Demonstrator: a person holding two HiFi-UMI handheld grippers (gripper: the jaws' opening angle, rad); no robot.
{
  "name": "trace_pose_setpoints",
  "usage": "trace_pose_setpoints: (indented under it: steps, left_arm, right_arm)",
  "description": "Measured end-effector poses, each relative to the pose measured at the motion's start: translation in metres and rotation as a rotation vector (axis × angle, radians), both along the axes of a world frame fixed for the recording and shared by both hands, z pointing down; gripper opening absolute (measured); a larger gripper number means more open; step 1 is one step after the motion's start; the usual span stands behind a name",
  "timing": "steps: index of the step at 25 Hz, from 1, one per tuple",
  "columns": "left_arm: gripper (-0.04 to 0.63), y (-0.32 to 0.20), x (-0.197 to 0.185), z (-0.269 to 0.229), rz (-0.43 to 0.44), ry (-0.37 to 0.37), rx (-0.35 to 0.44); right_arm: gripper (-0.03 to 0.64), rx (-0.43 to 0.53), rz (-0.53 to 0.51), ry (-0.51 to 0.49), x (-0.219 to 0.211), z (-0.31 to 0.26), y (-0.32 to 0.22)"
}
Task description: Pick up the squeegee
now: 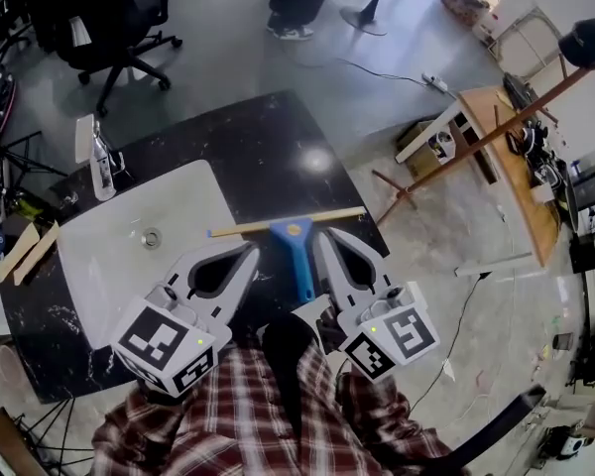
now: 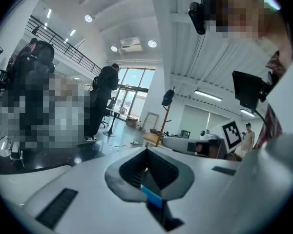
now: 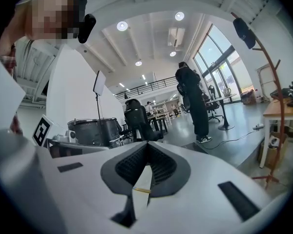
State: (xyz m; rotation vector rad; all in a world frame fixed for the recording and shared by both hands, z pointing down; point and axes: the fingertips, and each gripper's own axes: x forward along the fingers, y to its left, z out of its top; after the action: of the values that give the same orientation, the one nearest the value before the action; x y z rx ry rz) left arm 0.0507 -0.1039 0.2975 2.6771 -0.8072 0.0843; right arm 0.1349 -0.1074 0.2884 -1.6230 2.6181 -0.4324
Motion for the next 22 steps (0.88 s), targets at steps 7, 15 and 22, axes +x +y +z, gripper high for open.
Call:
trace_pose_setpoints:
  steps: [7, 15, 22]
  left_arm:
    - [0.009, -0.016, -0.007, 0.003, -0.003, 0.02, -0.007]
    - [0.009, -0.024, -0.008, 0.001, -0.02, 0.04, -0.011]
    - [0.009, -0.026, -0.005, 0.004, -0.018, 0.046, -0.018]
  right_arm:
    - [0.012, -0.025, -0.002, 0.024, -0.009, 0.008, -0.017]
    - [0.014, -0.054, -0.026, 0.046, -0.009, 0.007, -0.026]
    - [0.136, -0.059, -0.041, 0.028, -0.007, 0.006, -0.035]
